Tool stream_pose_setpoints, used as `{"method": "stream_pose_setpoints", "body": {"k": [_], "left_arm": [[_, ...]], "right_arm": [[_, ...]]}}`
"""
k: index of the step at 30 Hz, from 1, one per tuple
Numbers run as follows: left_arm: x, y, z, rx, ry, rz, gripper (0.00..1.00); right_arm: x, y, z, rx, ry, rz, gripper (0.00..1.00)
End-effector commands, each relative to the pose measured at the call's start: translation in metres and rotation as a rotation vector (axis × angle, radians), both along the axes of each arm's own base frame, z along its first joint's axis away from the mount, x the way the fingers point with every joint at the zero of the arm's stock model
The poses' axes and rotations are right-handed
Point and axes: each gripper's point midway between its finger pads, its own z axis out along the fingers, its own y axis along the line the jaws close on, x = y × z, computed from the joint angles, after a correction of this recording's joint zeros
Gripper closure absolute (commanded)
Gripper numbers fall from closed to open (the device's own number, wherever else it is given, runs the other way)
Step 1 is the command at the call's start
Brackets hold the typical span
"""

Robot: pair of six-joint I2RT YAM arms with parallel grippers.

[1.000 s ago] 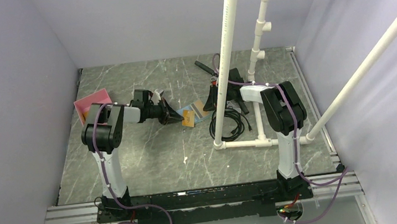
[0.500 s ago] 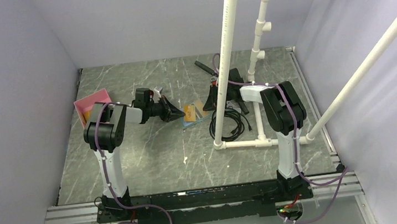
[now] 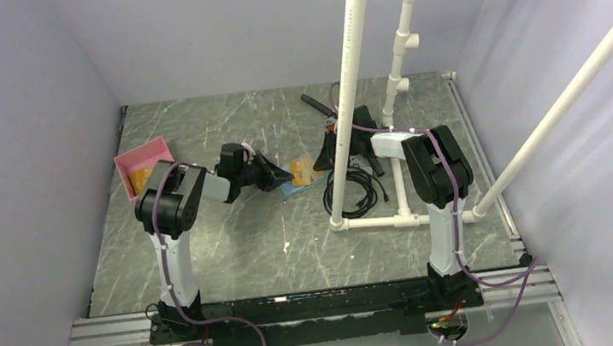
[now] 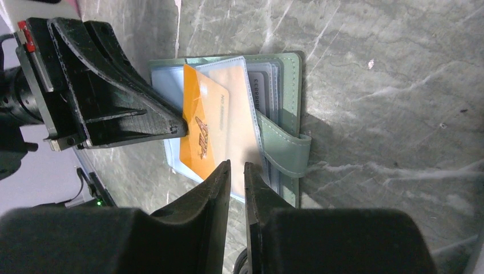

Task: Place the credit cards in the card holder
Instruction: Insert the credit card into the card holder.

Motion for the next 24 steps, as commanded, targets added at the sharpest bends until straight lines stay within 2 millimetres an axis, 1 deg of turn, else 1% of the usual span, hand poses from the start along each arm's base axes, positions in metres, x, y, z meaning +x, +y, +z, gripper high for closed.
{"method": "stream_pose_setpoints", "body": {"k": [1, 3, 7, 11, 15, 19, 24], "left_arm": [[0.008, 0.011, -0.008, 0.089, -0.024, 0.151, 1.00], [0.008, 0.013, -0.008, 0.110, -0.034, 0.180, 1.00], [0.011, 0.018, -0.001, 0.121, -0.055, 0.221, 1.00], [0.013, 0.019, 0.005, 0.105, -0.055, 0.248, 1.00], [0.010, 0.020, 0.010, 0.095, -0.051, 0.272, 1.00], [0.009, 0.017, 0.015, 0.081, -0.057, 0.297, 1.00], [0.013, 0.005, 0.016, 0.056, -0.061, 0.287, 1.00]], "right_arm": [[0.000, -0.001, -0.008, -0.020, -0.008, -0.018, 0.82], [-0.001, -0.001, -0.008, -0.020, -0.003, -0.017, 0.82], [-0.002, -0.001, -0.008, -0.022, -0.004, -0.018, 0.83], [-0.001, 0.000, -0.009, -0.022, -0.003, -0.017, 0.83], [-0.001, 0.000, -0.009, -0.023, -0.002, -0.018, 0.83], [-0.001, 0.000, -0.009, -0.020, -0.003, -0.018, 0.83], [-0.002, 0.001, -0.009, -0.021, -0.002, -0.014, 0.83]]}}
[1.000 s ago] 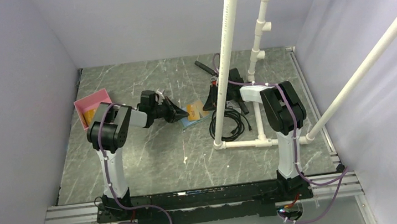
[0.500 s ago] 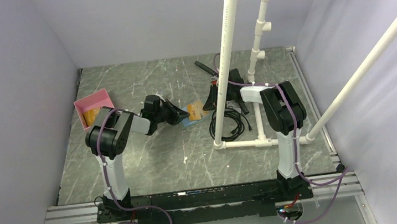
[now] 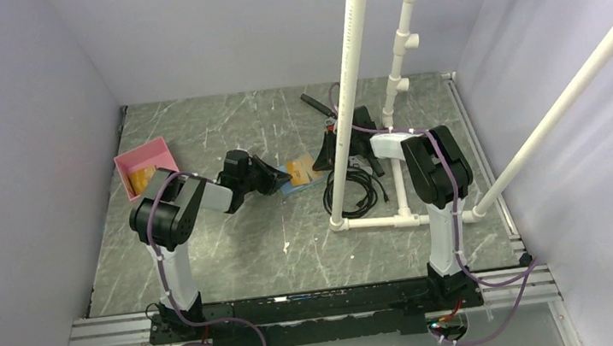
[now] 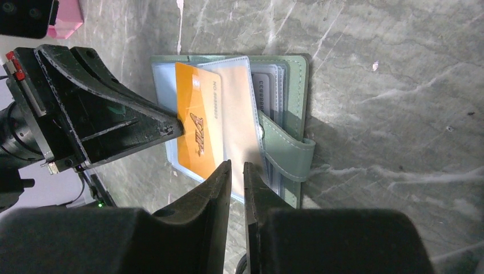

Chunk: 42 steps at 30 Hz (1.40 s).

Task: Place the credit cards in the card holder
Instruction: Insert the credit card into the card holder.

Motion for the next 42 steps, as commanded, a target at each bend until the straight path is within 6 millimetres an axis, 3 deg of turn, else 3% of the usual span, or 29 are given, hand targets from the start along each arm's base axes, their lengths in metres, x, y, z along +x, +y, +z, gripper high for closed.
{"method": "stream_pose_setpoints", "body": {"k": [1, 9, 13, 16, 18, 24, 29, 32, 35, 42], "left_arm": [[0.014, -0.005, 0.011, -0.024, -0.044, 0.055, 1.00], [0.015, -0.014, 0.013, 0.005, -0.076, 0.125, 1.00], [0.016, -0.026, 0.007, 0.024, -0.093, 0.131, 1.00], [0.015, -0.030, -0.004, 0.035, -0.081, 0.108, 1.00], [0.013, -0.033, -0.008, 0.048, -0.072, 0.072, 1.00], [0.007, -0.040, -0.008, 0.073, -0.074, -0.020, 1.00], [0.005, -0.041, -0.007, 0.079, -0.070, -0.069, 1.00], [0.004, -0.040, -0.011, 0.069, -0.052, -0.087, 1.00], [0.005, -0.042, -0.013, 0.060, -0.042, -0.112, 1.00], [0.012, -0.044, -0.003, 0.084, -0.080, -0.153, 1.00]], "right_arm": [[-0.001, -0.001, -0.008, -0.030, -0.002, -0.009, 0.83], [-0.008, 0.001, -0.007, -0.009, 0.026, -0.013, 0.83], [-0.008, 0.005, 0.007, 0.034, 0.025, -0.015, 0.82], [-0.004, -0.007, 0.021, -0.013, -0.018, -0.021, 0.77], [0.007, -0.018, 0.030, -0.050, -0.060, -0.023, 0.68], [0.026, -0.028, 0.029, -0.110, -0.112, 0.013, 0.54], [0.035, -0.021, 0.020, -0.086, -0.107, 0.038, 0.55], [0.036, -0.011, 0.014, -0.044, -0.082, 0.063, 0.63], [0.033, -0.004, 0.007, -0.032, -0.062, 0.078, 0.73], [0.019, 0.016, 0.007, 0.039, -0.027, 0.098, 0.78]]}}
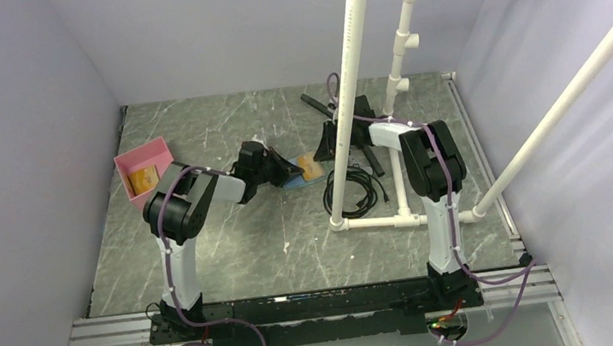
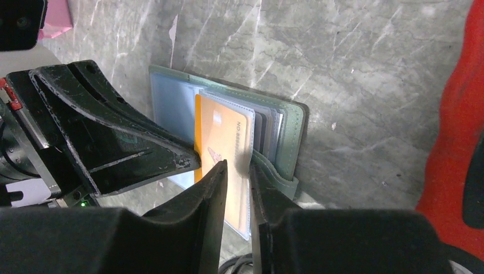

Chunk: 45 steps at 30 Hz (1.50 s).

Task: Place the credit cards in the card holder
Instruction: Insert the credit card into the card holder.

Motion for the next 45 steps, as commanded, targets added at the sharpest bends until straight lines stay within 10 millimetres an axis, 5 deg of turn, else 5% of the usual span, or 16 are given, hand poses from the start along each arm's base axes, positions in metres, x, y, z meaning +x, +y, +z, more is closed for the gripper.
{"method": "stream_pose_setpoints", "body": {"k": [1, 19, 27, 37, 45], "left_arm": [[-0.001, -0.003, -0.001, 0.050, -0.015, -0.079, 1.00], [-0.029, -0.006, 0.040, -0.139, 0.006, -0.406, 0.99], [-0.033, 0.012, 0.030, -0.020, 0.073, -0.368, 0.66], [-0.040, 0.024, 0.048, -0.008, 0.045, -0.369, 0.48], [-0.058, 0.049, 0.073, 0.021, 0.070, -0.348, 0.31]], "right_arm": [[-0.012, 0.024, 0.006, 0.084, 0.023, 0.034, 0.79], [-0.042, 0.051, 0.019, 0.243, 0.113, 0.062, 0.81], [-0.046, 0.032, 0.021, 0.123, 0.097, 0.012, 0.70], [-0.038, -0.014, 0.027, -0.006, 0.033, -0.064, 0.54], [-0.039, 0.001, 0.030, 0.073, 0.049, -0.043, 0.59]]}}
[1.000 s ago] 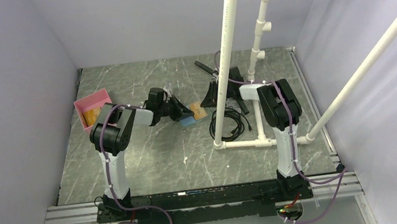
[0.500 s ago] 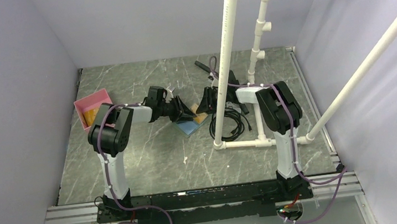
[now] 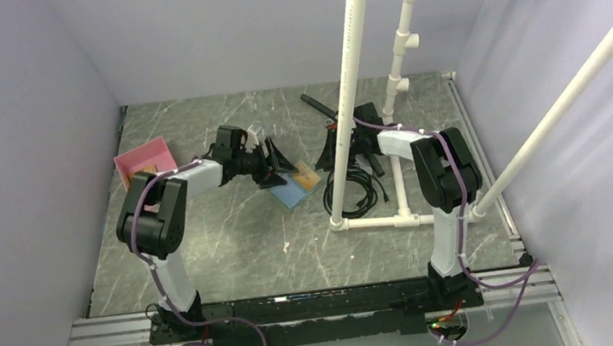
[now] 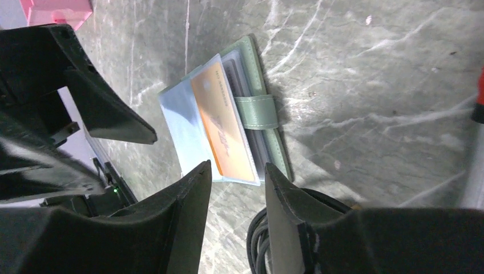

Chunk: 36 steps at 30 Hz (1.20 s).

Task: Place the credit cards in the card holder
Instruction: Insert the credit card into the card holder, then close the card holder at the center of the board.

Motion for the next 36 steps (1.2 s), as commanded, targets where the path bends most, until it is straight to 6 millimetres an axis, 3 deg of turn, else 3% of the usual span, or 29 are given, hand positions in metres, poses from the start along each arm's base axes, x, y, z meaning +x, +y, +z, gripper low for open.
{"method": "stream_pose_setpoints", "body": {"k": [1, 2, 5, 11, 16, 24, 30, 36], "left_arm": [[-0.017, 0.026, 0.021, 0.022, -0.007, 0.040, 0.09], [-0.021, 0.036, 0.022, 0.043, -0.004, 0.069, 0.02], [-0.041, 0.058, 0.014, 0.116, 0.053, 0.116, 0.01], [-0.065, 0.067, -0.017, 0.136, 0.162, 0.185, 0.01], [-0.058, 0.061, -0.033, 0.131, 0.158, 0.217, 0.01], [-0.028, 0.034, -0.044, 0.069, 0.081, 0.246, 0.01], [-0.024, 0.042, -0.045, 0.119, 0.072, 0.295, 0.00], [-0.030, 0.041, -0.054, 0.104, 0.122, 0.307, 0.01]], "right_arm": [[0.004, 0.011, 0.012, 0.047, -0.037, 0.015, 0.59], [0.004, 0.012, 0.010, 0.049, -0.035, 0.013, 0.60], [0.002, 0.018, 0.004, 0.051, -0.021, 0.018, 0.64], [-0.016, 0.031, -0.001, 0.086, -0.005, 0.007, 0.68], [-0.026, 0.029, -0.015, 0.067, 0.020, -0.002, 0.67], [-0.031, 0.034, -0.016, 0.071, 0.027, 0.005, 0.68], [-0.008, 0.014, -0.007, -0.118, -0.075, 0.013, 0.58], [0.010, 0.002, -0.018, -0.227, -0.094, 0.006, 0.55]]}}
